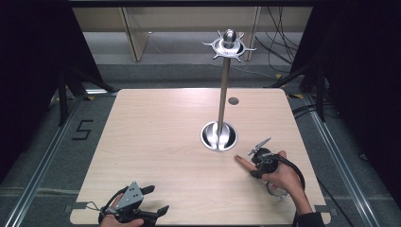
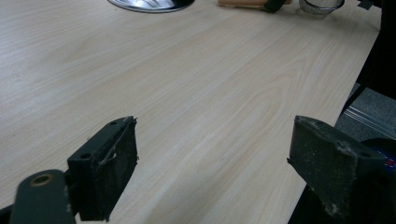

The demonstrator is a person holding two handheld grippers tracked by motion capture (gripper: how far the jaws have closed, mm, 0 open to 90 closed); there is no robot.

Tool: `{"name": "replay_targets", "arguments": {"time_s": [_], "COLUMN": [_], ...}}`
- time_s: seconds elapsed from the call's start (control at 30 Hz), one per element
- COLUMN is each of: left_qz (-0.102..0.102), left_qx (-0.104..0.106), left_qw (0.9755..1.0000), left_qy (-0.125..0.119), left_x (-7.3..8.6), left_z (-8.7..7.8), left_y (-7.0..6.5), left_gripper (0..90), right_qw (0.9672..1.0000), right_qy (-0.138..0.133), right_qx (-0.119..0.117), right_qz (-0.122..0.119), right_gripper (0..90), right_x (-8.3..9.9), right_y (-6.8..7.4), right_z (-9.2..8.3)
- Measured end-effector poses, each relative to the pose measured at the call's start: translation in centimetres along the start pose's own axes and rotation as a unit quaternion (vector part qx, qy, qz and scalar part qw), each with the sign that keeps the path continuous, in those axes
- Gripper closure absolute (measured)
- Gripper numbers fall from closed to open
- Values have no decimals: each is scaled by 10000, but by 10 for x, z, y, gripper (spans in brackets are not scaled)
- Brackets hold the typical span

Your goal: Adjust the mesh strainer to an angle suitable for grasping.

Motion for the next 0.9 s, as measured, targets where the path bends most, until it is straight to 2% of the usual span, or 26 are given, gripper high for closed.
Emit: {"name": "replay_targets", "arguments": {"time_s": [0.03,0.1,0.13,0.17,0.2,0.23,0.3,0.33,0.4,0.53,0.57,0.6,0.63,0.67,0.7,0.77,0.8,0.83,0.87,0.9], "left_qz": [-7,-3,17,-3,-3,-15,-75,-75,-89,-20,-20,3,3,-167,-110,-99,-101,-102,-102,-150], "left_qx": [3,9,-26,-21,-21,-36,5,5,13,-3,-3,-27,-27,-46,-19,17,21,9,9,-5], "left_qw": [10000,10000,10000,10000,10000,10000,10000,10000,10000,10000,10000,10000,10000,9998,9999,9999,9999,9999,9999,9999], "left_qy": [-12,-1,11,13,13,-11,-53,-53,-42,-25,-25,0,0,-46,-13,-49,-49,-47,-47,-56], "left_x": [0,0,0,0,0,0,0,0,0,0,0,0,0,0,0,0,0,0,0,1], "left_z": [0,0,0,0,0,0,1,1,1,0,0,0,0,1,0,1,1,1,1,1], "left_y": [0,0,0,0,0,0,-1,-1,-1,0,0,1,1,-1,0,-1,-1,-1,-1,-1], "left_gripper": [148,148,148,148,148,148,148,148,148,148,148,148,148,148,148,148,148,148,148,148], "right_qw": [9997,9995,9992,9981,9981,9974,9954,9954,9927,9885,9865,9815,9815,9794,9755,9754,9741,9702,9702,9702], "right_qy": [-136,-240,-293,-575,-575,-664,-904,-904,-1191,-1494,-1616,-1884,-1884,-1994,-2173,-2171,-2236,-2399,-2399,-2390], "right_qx": [-82,-97,-16,-92,-92,29,-122,-122,-76,-121,-135,-118,-118,-99,-118,-163,-160,-197,-197,-299], "right_qz": [193,161,264,181,181,268,283,283,200,177,229,305,305,286,317,348,283,266,266,260], "right_gripper": [686,686,686,686,686,687,687,687,687,687,688,688,688,688,688,688,688,688,688,688], "right_x": [1,2,2,4,4,5,8,8,12,16,17,18,18,19,19,19,19,17,17,16], "right_y": [1,-1,-1,-4,-4,-5,-6,-6,-13,-20,-21,-21,-21,-22,-22,-22,-24,-23,-23,-23], "right_z": [-6,-10,-14,-23,-23,-27,-37,-37,-46,-60,-63,-64,-64,-67,-73,-76,-78,-78,-78,-80]}}
Point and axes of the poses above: each handheld gripper's, and its own axes: z roughly forward along the jaws, x roughly out of its underside, y roughly to its left, the point moved 1 cm from there along z, roughly forward along the jaws, and after that the axes turned 4 degrees about -z, right-handed, at the moved point
